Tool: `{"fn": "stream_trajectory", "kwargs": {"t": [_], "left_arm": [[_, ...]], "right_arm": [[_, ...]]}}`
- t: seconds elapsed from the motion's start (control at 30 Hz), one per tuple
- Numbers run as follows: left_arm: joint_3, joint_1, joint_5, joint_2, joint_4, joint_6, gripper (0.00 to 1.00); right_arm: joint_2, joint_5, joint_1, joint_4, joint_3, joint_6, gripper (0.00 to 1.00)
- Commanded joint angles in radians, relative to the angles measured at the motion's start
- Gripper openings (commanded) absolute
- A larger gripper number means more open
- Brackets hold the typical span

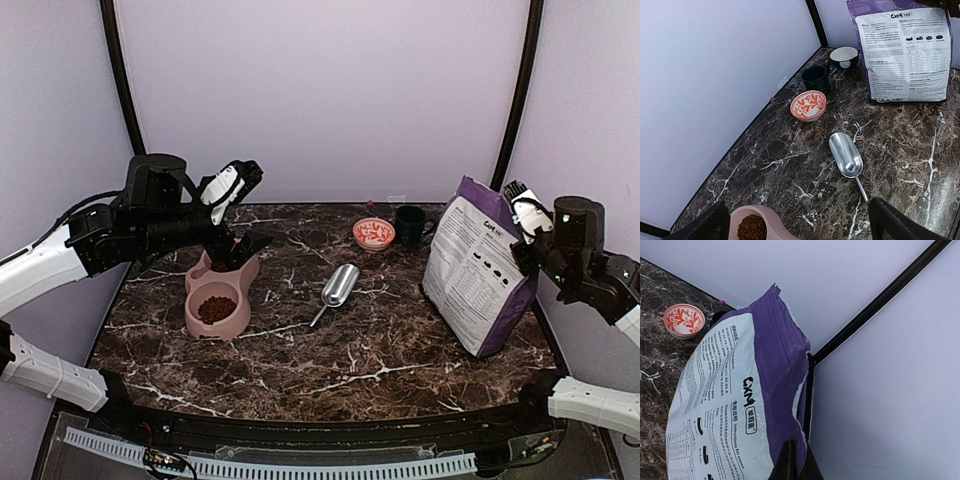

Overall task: Serve the pet food
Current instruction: Move the pet food bag to the corner of the board.

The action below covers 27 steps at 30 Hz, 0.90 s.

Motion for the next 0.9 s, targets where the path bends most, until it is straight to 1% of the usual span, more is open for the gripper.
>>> {"fn": "stream_trajectory", "kwargs": {"t": [0.0,0.27,0.43,0.7,0.87], "left_arm": [[-0.014,0.007,-0.010,-0.032,0.022,-0.004,0.99],[-0.015,0.007,-0.010,-0.034,0.023,-0.006,0.99],[-0.017,0.007,-0.008,-0.031,0.027,-0.005,0.99],[-0.017,0.008,-0.009,-0.029,0.028,-0.009,0.99],[-0.017,0.008,-0.010,-0.028,0.025,-0.008,0.99]], "right_arm": [[-0.053,0.164,-0.020,0.278,0.147,-0.055,0.00],[-0.059,0.206,-0.020,0.272,0.180,-0.104,0.00],[-0.072,0.211,-0.020,0.257,0.167,-0.093,0.00],[-0.114,0.139,-0.021,0.241,0.064,0.045,0.00],[-0.151,0.104,-0.021,0.233,0.024,0.099,0.01]]}}
